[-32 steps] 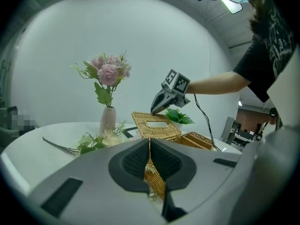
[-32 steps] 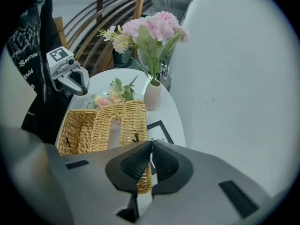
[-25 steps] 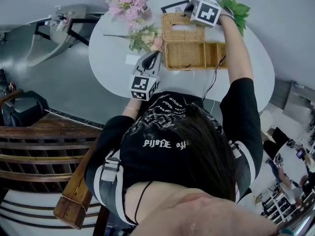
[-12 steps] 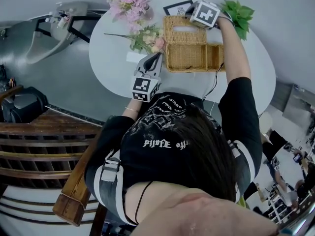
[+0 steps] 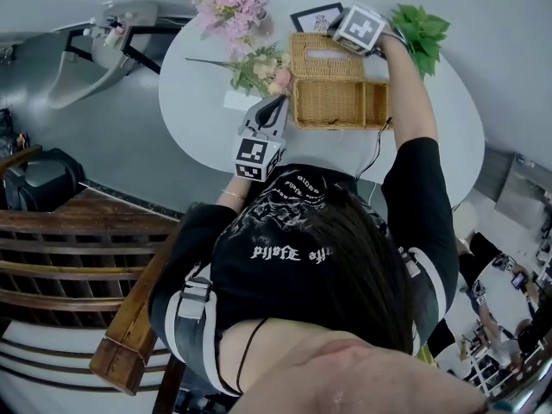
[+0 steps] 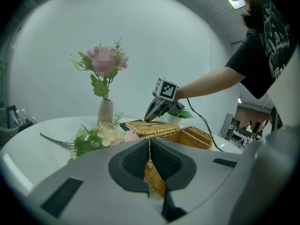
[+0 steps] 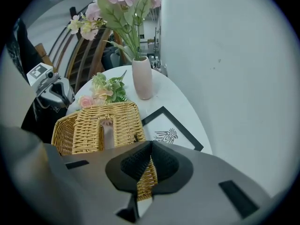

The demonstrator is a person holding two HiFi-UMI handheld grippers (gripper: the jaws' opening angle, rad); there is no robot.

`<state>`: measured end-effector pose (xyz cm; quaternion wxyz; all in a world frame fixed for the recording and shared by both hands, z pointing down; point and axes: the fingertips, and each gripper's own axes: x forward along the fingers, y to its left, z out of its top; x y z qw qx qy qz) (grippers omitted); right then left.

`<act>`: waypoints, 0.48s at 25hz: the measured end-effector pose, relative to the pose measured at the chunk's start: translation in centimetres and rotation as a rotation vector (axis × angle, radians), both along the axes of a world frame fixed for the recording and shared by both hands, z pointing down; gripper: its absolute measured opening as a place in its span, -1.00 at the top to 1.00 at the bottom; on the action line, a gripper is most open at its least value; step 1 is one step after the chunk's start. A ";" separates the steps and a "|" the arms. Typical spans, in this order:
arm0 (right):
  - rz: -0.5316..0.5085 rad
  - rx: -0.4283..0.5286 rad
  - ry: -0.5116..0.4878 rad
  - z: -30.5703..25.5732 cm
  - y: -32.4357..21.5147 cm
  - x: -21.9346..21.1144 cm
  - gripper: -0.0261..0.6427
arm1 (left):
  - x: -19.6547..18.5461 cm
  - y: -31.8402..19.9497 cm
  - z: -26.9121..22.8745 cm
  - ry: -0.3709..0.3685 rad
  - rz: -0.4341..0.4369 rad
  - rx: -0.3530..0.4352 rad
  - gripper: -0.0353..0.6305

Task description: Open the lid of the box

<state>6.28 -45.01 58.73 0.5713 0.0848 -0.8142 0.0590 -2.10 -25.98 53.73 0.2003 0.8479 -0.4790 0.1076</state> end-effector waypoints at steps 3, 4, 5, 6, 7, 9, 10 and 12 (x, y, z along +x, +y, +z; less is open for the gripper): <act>0.017 -0.004 0.012 0.3 -0.2 0.1 0.82 | 0.2 0.0 -0.1 0.003 0.002 0.001 0.82; 0.021 -0.008 0.014 0.4 -0.2 0.1 0.82 | 0.2 0.1 -0.1 0.002 0.002 0.001 0.82; 0.028 -0.012 0.017 0.5 -0.2 0.1 0.82 | 0.1 0.1 0.0 -0.001 0.002 0.000 0.82; 0.039 -0.017 0.019 0.6 -0.2 0.1 0.81 | 0.1 0.2 0.0 -0.005 0.002 0.001 0.82; 0.050 -0.020 0.020 0.7 -0.2 0.2 0.79 | 0.0 0.2 0.0 -0.009 0.002 0.001 0.82; 0.073 -0.019 0.018 0.7 -0.4 0.3 0.75 | -0.1 0.2 0.1 -0.008 -0.002 0.002 0.82; 0.086 -0.013 0.012 0.6 -0.6 0.4 0.72 | -0.2 0.2 0.0 -0.007 -0.004 0.003 0.82; 0.124 0.005 -0.013 -0.1 -1.2 0.6 0.68 | -0.3 0.1 -0.1 -0.005 -0.008 0.009 0.82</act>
